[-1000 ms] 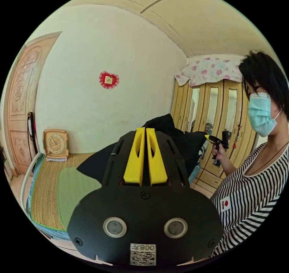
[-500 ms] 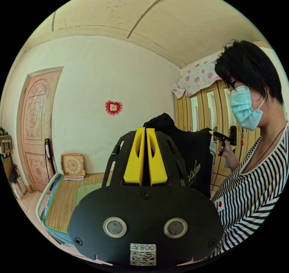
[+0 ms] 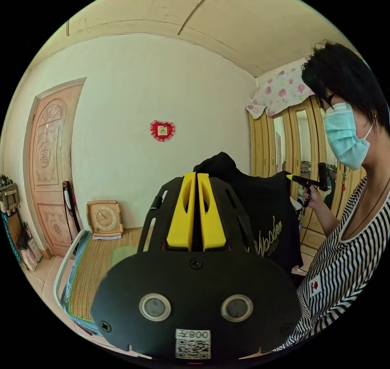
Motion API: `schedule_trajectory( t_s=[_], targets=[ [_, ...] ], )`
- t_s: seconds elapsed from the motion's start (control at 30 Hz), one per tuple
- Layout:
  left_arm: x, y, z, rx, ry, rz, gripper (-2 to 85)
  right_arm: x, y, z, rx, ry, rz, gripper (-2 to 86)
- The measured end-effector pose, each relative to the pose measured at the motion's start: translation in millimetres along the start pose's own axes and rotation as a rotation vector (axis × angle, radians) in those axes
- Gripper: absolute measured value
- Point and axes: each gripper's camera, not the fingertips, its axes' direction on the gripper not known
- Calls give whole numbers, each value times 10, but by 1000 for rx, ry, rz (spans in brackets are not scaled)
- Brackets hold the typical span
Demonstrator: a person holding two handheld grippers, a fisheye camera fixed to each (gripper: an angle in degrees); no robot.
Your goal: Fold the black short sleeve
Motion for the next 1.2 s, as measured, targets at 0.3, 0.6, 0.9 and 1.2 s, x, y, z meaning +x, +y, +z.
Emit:
schedule_trajectory(
  t_s=[0.3, 0.6, 0.9, 1.2],
  targets=[
    [-1362, 404, 2428, -398, -22, -174, 8, 1418, 123, 2575, -390, 37, 91, 5],
    [-2514, 1695, 4563, -887, -56, -431, 16, 2889, 1291, 5014, -926, 106, 374, 7],
    [-3036, 2360, 4211, -1027, 63, -630, 20, 3322, 1840, 4840, -975, 46, 589, 19],
    [-3176, 2791, 3569, -1041, 187, -760, 31, 2921, 2018, 3930, -863, 9, 738, 46]
  ],
)
